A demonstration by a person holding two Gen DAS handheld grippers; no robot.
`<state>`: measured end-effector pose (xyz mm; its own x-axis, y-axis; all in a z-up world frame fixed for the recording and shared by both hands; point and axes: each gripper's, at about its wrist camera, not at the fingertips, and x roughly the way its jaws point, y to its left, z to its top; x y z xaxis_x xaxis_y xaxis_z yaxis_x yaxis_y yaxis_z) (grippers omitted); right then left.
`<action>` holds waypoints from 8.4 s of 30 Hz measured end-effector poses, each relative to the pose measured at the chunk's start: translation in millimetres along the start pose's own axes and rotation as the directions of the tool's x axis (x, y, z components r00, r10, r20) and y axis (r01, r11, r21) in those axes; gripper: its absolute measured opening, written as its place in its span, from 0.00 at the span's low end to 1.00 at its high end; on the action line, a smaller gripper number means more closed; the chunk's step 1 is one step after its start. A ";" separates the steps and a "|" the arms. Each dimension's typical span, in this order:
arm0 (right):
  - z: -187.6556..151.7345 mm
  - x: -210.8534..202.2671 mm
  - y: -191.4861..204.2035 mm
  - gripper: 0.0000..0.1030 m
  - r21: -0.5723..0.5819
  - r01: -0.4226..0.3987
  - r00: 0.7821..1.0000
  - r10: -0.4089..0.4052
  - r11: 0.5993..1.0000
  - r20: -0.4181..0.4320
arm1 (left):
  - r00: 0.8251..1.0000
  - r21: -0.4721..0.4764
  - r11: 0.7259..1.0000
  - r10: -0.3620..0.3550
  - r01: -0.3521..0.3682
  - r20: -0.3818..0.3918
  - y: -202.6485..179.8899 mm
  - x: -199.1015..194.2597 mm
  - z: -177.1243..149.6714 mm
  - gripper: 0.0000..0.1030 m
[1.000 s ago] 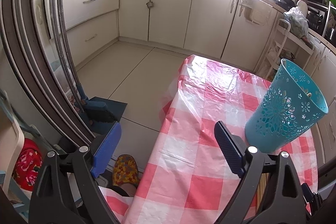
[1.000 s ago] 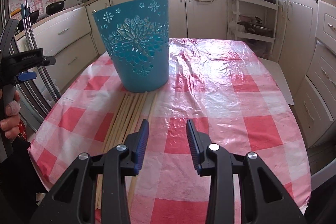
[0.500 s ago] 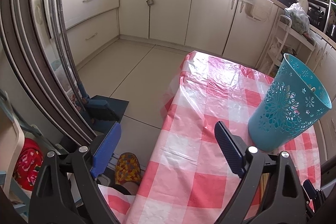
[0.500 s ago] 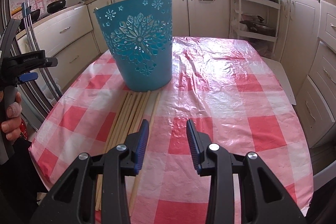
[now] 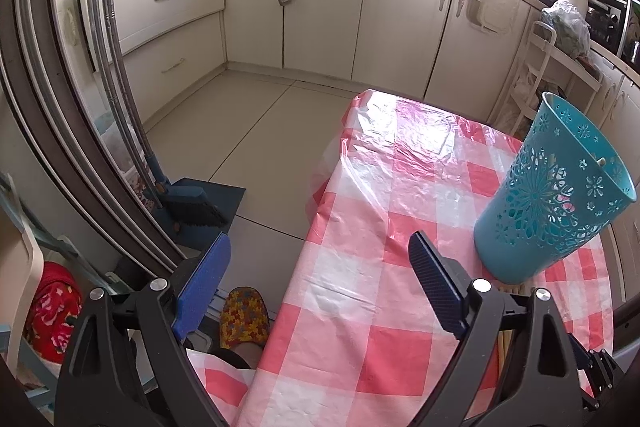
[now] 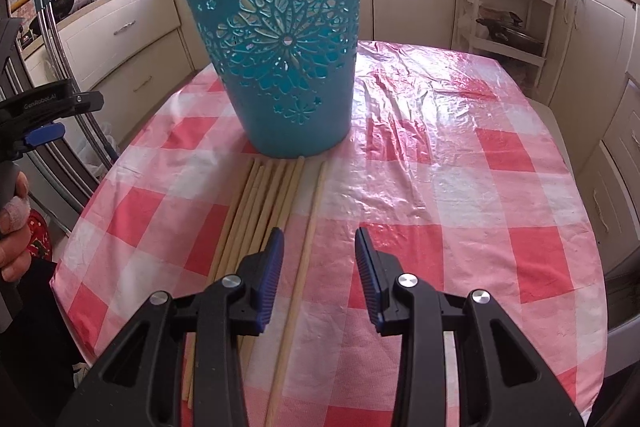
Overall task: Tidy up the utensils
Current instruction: 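Bring the right tool back down to the chopsticks on the table, then close the left tool on a wooden chopstick, then lift the held chopstick toward the teal bin with the left tool, then lower the chopstick into the teal bin and open the left tool, then withdraw the left tool while the right tool grasps a chopstick, then carry the chopstick over the teal bin and open the right tool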
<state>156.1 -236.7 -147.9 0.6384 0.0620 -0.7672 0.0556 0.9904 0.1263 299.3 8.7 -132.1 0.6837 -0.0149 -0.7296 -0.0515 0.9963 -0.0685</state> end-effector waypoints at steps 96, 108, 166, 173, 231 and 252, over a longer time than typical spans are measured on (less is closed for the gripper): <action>18.3 21.1 -46.3 0.30 0.061 -0.078 0.992 0.084 0.995 -0.091 | 0.898 0.304 0.886 -0.223 0.349 -0.380 -121.9 48.2 -47.4 0.05; 27.7 32.2 -36.5 0.17 -0.121 -0.054 0.988 0.036 0.991 -0.150 | 0.943 0.373 0.889 -0.157 0.265 -0.294 -135.3 45.7 -51.7 0.10; 16.3 28.3 -31.1 0.17 -0.126 -0.040 0.998 0.033 0.991 -0.055 | 0.790 0.097 0.854 -0.512 0.511 0.338 -134.9 -131.1 135.7 0.05; 19.4 29.4 -34.5 0.17 -0.113 -0.049 0.998 0.043 0.992 -0.055 | 0.805 0.032 0.887 -0.433 0.461 0.406 -156.2 -92.9 154.0 0.05; 21.1 32.2 -25.5 0.07 -0.156 -0.067 0.992 0.048 0.986 -0.119 | 0.977 0.003 0.993 -0.119 0.120 0.175 -27.9 -34.2 20.2 0.75; 56.9 -69.2 -57.1 0.05 0.059 -0.293 0.954 0.288 0.954 0.089 | 0.992 0.050 0.992 -0.120 0.118 0.037 -49.9 -3.5 7.7 0.76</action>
<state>152.5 -304.5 -66.2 0.6933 0.3329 -0.6391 -0.0889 0.9196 0.3825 305.0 -40.3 -120.9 0.7112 -0.1310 -0.6907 0.0658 0.9906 -0.1201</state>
